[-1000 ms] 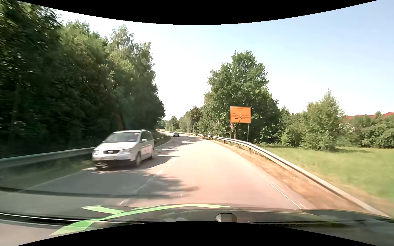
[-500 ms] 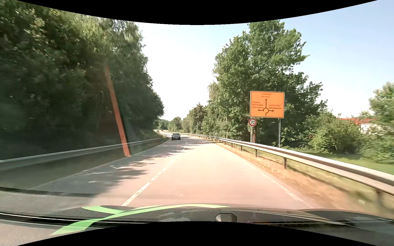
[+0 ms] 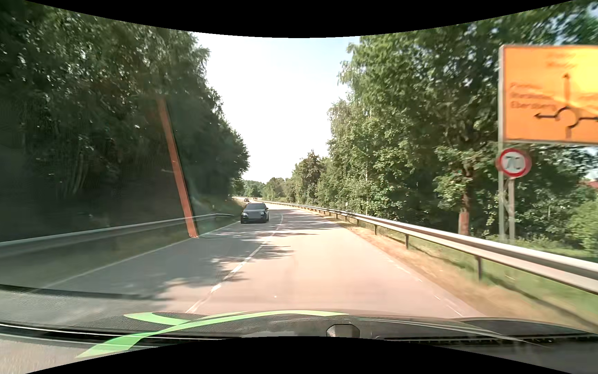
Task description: Follow the waypoints while adhering to traffic rules and regulations
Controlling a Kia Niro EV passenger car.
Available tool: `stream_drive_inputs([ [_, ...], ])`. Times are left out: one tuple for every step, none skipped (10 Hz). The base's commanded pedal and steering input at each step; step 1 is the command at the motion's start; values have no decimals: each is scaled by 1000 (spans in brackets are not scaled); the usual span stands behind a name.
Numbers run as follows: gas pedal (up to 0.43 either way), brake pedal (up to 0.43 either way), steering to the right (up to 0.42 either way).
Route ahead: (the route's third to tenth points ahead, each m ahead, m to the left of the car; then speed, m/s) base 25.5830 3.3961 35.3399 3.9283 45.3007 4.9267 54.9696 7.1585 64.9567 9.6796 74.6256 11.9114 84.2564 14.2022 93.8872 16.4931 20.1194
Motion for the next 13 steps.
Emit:
stream_drive_inputs([
  [197, 0, -23],
  [197, 0, -24],
  [189, 0, -24],
  [138, 0, -24],
  [130, 0, -24],
  [130, 0, -24],
  [130, 0, -23],
  [130, 0, -23],
  [138, 0, -21],
  [138, 0, -20],
  [138, 0, -20],
  [138, 0, -19],
  [150, 0, -20],
])
